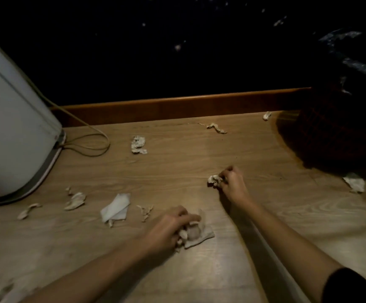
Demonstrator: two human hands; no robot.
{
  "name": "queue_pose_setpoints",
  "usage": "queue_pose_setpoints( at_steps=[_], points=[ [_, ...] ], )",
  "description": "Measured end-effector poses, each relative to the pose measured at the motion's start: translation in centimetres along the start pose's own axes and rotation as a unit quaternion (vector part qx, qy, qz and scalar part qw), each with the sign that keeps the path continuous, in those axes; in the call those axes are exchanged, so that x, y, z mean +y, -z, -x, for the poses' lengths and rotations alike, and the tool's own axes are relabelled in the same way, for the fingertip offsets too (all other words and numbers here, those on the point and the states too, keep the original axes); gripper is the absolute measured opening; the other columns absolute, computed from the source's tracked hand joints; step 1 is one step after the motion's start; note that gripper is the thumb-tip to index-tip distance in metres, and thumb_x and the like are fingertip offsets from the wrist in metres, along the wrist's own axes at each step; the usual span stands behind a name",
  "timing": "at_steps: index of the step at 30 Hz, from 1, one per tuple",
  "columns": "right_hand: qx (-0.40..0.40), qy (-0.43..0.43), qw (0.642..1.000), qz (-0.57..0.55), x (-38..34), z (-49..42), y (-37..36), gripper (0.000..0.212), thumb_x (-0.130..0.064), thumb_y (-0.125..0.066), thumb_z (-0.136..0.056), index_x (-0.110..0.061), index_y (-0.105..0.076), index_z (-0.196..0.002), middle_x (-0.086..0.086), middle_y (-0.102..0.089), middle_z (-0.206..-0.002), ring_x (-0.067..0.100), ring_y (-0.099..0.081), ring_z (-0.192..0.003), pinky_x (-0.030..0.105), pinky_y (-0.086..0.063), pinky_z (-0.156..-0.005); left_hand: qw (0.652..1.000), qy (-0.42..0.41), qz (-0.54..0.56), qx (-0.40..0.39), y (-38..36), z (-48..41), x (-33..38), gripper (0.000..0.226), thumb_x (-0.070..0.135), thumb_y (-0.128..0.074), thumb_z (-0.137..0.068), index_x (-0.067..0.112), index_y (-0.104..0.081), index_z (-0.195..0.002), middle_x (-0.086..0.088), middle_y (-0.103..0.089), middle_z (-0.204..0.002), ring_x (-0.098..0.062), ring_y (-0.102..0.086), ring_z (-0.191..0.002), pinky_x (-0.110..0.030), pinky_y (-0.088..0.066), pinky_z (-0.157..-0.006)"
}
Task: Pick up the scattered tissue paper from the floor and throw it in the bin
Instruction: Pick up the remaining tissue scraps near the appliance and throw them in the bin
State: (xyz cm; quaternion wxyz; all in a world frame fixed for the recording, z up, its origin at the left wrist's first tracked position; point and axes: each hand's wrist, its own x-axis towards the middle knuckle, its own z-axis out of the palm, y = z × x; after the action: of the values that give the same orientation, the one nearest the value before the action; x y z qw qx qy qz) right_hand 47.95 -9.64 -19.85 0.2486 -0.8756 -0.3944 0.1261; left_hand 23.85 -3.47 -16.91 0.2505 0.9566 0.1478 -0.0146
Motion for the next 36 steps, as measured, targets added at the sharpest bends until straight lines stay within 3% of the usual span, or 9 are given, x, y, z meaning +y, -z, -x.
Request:
queue_pose_setpoints(
  at_steps=[3, 6, 11, 14, 17, 22, 27, 31, 36],
  points=[
    [-0.066, 0.042, 0.997, -0.011, -4.8, -0.4, -0.8, 0.021, -0.01, -0.062, -0.086, -0.006, -0.066, -0.106, 0.016, -0.061, -0.115, 0.031, -0.058, -0.104, 0.031, -0.045, -0.086, 0.997, -0.036, -0.042, -0.053, -1.5, 1.7, 2.0, 0.05, 0.046, -0.049, -0.085, 0.038, -0.039, -0.134, 0.006, -0.036, -0.145, -0.016, -0.037, -0.128, -0.033, -0.039, -0.098],
    [-0.122, 0.13, 0.984, -0.005, -10.4, -0.4, -2.5, 0.022, -0.012, -0.064, -0.084, -0.008, -0.067, -0.106, 0.014, -0.062, -0.115, 0.029, -0.059, -0.105, 0.032, -0.046, -0.087, 0.985, -0.057, -0.126, -0.101, -1.7, 2.3, 1.2, 0.036, 0.013, -0.054, -0.085, 0.024, -0.052, -0.119, -0.01, -0.049, -0.126, -0.03, -0.042, -0.113, -0.045, -0.047, -0.084],
    [-0.256, 0.299, 0.917, 0.06, -18.4, 1.9, -7.7, 0.036, -0.018, -0.065, -0.074, -0.014, -0.059, -0.109, 0.014, -0.051, -0.134, 0.034, -0.052, -0.114, 0.042, -0.048, -0.095, 0.999, 0.001, -0.044, 0.015, -1.8, 5.2, -1.5, 0.027, 0.004, -0.05, -0.078, 0.016, -0.059, -0.101, -0.009, -0.061, -0.105, -0.025, -0.049, -0.1, -0.038, -0.045, -0.081],
    [-0.289, 0.391, 0.863, 0.135, -19.6, 3.7, -10.2, 0.033, -0.019, -0.062, -0.071, -0.019, -0.054, -0.103, 0.012, -0.055, -0.118, 0.031, -0.052, -0.102, 0.045, -0.05, -0.084, 0.998, 0.022, 0.004, 0.066, -1.3, 8.7, -3.9, 0.027, 0.005, -0.054, -0.073, 0.02, -0.058, -0.096, -0.008, -0.062, -0.101, -0.021, -0.05, -0.1, -0.033, -0.044, -0.083],
    [-0.283, 0.398, 0.865, 0.111, -19.2, 5.1, -10.9, 0.021, -0.005, -0.06, -0.068, -0.015, -0.056, -0.086, 0.013, -0.061, -0.096, 0.033, -0.057, -0.09, 0.042, -0.049, -0.073, 0.992, 0.071, 0.031, 0.101, 0.1, 12.3, -6.0, 0.02, 0.014, -0.054, -0.072, 0.018, -0.061, -0.089, -0.007, -0.066, -0.092, -0.016, -0.053, -0.092, -0.031, -0.047, -0.078],
    [-0.294, 0.306, 0.905, -0.005, -19.1, 4.6, -10.4, 0.014, 0.004, -0.057, -0.074, -0.003, -0.064, -0.085, 0.019, -0.067, -0.091, 0.029, -0.06, -0.086, 0.035, -0.044, -0.07, 0.956, 0.201, 0.07, 0.202, 4.1, 16.2, -8.9, 0.038, 0.037, -0.055, -0.06, 0.017, -0.072, -0.088, -0.002, -0.071, -0.088, -0.014, -0.062, -0.083, -0.023, -0.046, -0.072],
    [-0.262, 0.097, 0.942, -0.186, -18.6, 2.2, -5.9, 0.017, 0.007, -0.063, -0.076, -0.009, -0.062, -0.079, 0.005, -0.059, -0.069, 0.012, -0.053, -0.057, 0.02, -0.045, -0.047, 0.97, 0.195, 0.014, 0.143, 5.0, 16.8, -9.6, 0.025, 0.004, -0.066, -0.067, 0.012, -0.072, -0.09, -0.007, -0.068, -0.098, -0.02, -0.063, -0.092, -0.011, -0.037, -0.075],
    [-0.309, 0.16, 0.935, -0.07, -17.0, 4.0, -5.8, 0.011, 0.0, -0.066, -0.076, -0.01, -0.062, -0.078, 0.004, -0.058, -0.079, 0.017, -0.055, -0.071, 0.029, -0.049, -0.065, 0.992, 0.107, 0.001, 0.068, 0.7, 16.0, -7.9, 0.019, 0.017, -0.051, -0.078, 0.014, -0.065, -0.089, -0.006, -0.052, -0.137, -0.018, -0.049, -0.123, -0.024, -0.04, -0.1],
    [-0.251, 0.275, 0.927, 0.042, -15.5, 6.9, -10.0, 0.013, 0.004, -0.058, -0.071, -0.007, -0.061, -0.078, 0.007, -0.057, -0.094, 0.028, -0.055, -0.09, 0.037, -0.049, -0.076, 0.995, 0.077, -0.027, 0.054, -1.8, 14.8, -7.2, 0.02, 0.006, -0.049, -0.077, 0.022, -0.055, -0.089, -0.005, -0.064, -0.099, -0.021, -0.053, -0.092, -0.041, -0.051, -0.074]
  ],
)
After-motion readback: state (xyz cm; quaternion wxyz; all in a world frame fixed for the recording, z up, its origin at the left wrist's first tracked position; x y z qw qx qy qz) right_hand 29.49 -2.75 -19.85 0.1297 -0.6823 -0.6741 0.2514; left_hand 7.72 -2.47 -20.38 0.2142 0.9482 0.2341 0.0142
